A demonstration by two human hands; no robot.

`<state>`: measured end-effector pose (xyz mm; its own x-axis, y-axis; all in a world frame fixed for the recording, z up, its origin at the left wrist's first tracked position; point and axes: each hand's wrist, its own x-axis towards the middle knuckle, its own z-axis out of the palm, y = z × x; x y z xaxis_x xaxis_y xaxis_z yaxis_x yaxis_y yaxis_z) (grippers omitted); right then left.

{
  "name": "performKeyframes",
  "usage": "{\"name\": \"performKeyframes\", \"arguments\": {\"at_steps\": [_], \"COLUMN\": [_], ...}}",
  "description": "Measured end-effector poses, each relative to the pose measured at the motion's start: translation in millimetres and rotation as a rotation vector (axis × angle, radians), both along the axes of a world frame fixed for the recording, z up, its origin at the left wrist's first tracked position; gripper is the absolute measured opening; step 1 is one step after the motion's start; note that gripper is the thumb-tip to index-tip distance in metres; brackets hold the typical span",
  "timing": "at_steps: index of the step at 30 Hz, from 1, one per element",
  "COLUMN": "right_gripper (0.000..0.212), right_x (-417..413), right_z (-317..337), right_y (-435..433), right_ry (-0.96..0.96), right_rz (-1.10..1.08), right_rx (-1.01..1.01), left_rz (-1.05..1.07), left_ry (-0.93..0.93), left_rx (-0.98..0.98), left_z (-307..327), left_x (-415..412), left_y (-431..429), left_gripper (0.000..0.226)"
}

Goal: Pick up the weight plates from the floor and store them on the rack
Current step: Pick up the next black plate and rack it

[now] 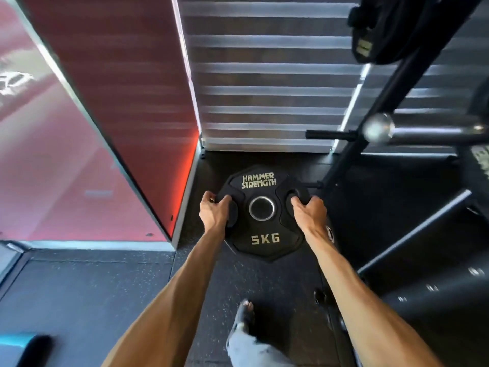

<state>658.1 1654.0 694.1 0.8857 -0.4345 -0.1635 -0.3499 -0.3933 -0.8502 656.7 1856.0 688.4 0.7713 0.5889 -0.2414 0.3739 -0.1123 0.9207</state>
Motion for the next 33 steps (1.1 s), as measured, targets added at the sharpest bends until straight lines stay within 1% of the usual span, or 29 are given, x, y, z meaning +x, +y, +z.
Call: {"name": "performKeyframes", "arguments": {"at_steps": [3, 4, 7, 12, 15, 20, 24, 26, 28, 30, 33], "right_gripper": [0.068, 0.066, 0.038, 0.021, 0.017, 0.014, 0.022, 0.018, 0.014, 0.015, 0.012], "right_x": [66, 86, 136, 202, 232, 286, 328, 344, 356, 365, 375], "right_z": [12, 19, 50, 103, 130, 174, 202, 215, 225, 232, 237], "right_y": [20, 25, 37, 40, 34, 19, 9, 7, 5, 1, -10], "right_ry": [-0.088, -0.112, -0.181, -0.333, -0.413, -0.565, -0.69, -0.723, -0.747, -0.768, -0.784], "right_rz": [-0.01, -0.011, -0.035, -0.118, -0.187, -0.331, -0.481, -0.561, -0.65, -0.738, -0.844], "right_rx": [0.002, 0.003, 0.021, 0.044, 0.014, -0.032, -0.118, -0.171, -0.216, -0.258, -0.31], "left_rz": [-0.009, -0.019, -0.052, -0.128, -0.201, -0.347, -0.514, -0.587, -0.664, -0.759, -0.851], "left_ry": [-0.085, -0.107, -0.174, -0.28, -0.361, -0.469, -0.554, -0.577, -0.588, -0.592, -0.612], "left_rx": [0.012, 0.016, -0.003, -0.042, -0.072, -0.168, -0.324, -0.351, -0.381, -0.393, -0.41], "left_z": [30, 41, 76, 123, 148, 183, 208, 219, 231, 237, 238], "left_x": [62, 82, 135, 215, 265, 352, 424, 459, 487, 510, 534], "left_y": [22, 27, 37, 41, 35, 12, -14, -27, -42, -59, -86], "left_gripper": [0.019, 0.017, 0.014, 0.016, 0.014, 0.021, 0.024, 0.026, 0.021, 0.016, 0.017]}}
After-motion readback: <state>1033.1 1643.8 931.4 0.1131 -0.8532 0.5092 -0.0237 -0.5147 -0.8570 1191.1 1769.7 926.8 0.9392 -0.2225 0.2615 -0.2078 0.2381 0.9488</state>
